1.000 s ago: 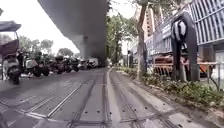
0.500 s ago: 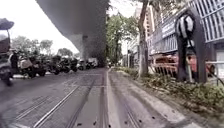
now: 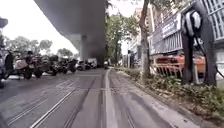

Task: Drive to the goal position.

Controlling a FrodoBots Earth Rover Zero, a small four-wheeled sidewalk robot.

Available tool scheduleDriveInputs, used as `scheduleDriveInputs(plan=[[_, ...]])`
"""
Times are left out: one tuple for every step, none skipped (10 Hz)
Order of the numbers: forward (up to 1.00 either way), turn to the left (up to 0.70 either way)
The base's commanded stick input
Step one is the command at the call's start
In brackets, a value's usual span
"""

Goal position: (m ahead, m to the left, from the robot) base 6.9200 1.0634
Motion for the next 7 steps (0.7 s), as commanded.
scheduleDriveInputs(plan=[[0.45,0.00],[0.45,0.00],[0.45,0.00],[0.45,0.00],[0.45,0.00],[0.45,0.00],[0.45,0.00]])
